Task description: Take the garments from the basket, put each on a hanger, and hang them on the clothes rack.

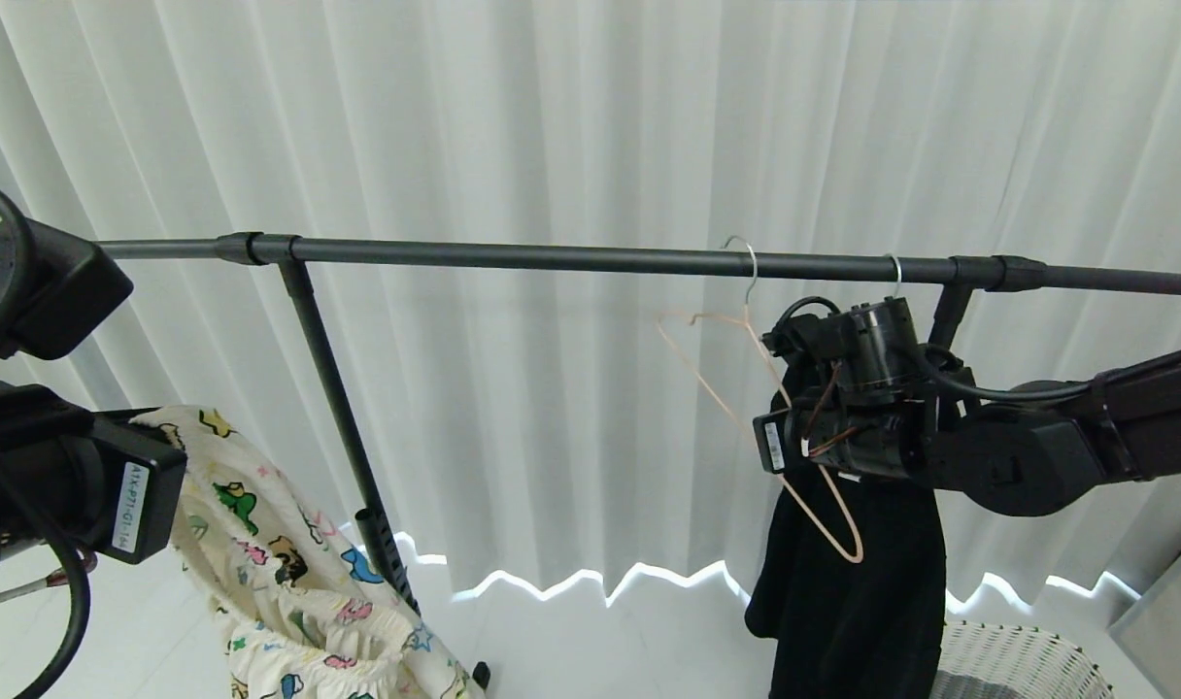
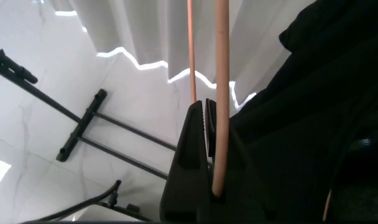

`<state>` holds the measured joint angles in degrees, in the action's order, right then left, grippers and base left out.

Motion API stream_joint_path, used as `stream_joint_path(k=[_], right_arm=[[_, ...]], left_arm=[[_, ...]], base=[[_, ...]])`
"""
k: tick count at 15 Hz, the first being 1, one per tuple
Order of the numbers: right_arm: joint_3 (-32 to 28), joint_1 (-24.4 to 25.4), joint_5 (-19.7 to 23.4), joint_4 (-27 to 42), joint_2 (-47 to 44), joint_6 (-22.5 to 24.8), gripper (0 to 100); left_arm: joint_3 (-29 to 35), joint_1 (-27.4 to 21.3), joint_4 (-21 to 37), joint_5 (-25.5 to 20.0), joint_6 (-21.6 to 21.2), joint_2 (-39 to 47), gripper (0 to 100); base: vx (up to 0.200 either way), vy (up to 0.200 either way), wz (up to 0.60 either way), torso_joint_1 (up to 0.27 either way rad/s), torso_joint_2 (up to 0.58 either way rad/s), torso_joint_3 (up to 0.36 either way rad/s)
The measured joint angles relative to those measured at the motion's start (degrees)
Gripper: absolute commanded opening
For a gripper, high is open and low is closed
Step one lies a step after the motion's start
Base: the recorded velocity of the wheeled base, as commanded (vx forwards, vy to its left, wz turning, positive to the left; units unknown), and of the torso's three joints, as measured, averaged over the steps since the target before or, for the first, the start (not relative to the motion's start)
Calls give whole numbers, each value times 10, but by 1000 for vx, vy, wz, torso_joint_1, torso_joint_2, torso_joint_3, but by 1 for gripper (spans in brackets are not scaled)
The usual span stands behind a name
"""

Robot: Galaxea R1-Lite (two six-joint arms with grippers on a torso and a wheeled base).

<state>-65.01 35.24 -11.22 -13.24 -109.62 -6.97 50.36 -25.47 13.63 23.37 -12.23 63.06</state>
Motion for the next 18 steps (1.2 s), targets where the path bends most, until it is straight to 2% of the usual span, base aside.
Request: stream_joint_path(k=[2, 6, 12, 16, 18], right_arm=[[2, 0, -16, -13, 15, 0, 0], [18, 0, -20, -26, 49, 0, 0], [116, 13, -18, -26, 142, 2, 0], [177, 43, -19, -25, 203, 3, 0], [188, 53, -19, -24, 220, 4, 0]], left_arm=[[0, 0, 0, 0, 0, -1, 0], [0, 0, -15, 0, 0, -3, 0], [0, 0, -17, 0, -1, -4, 0], [0, 0, -17, 0, -1, -4, 0], [0, 0, -17, 0, -1, -4, 0]], base=[[0, 0, 0, 0, 0, 0], [0, 0, 0, 0, 0, 0], [0, 0, 0, 0, 0, 0], [-200, 0, 0, 6, 5, 0], [-200, 0, 0, -7, 2, 7]])
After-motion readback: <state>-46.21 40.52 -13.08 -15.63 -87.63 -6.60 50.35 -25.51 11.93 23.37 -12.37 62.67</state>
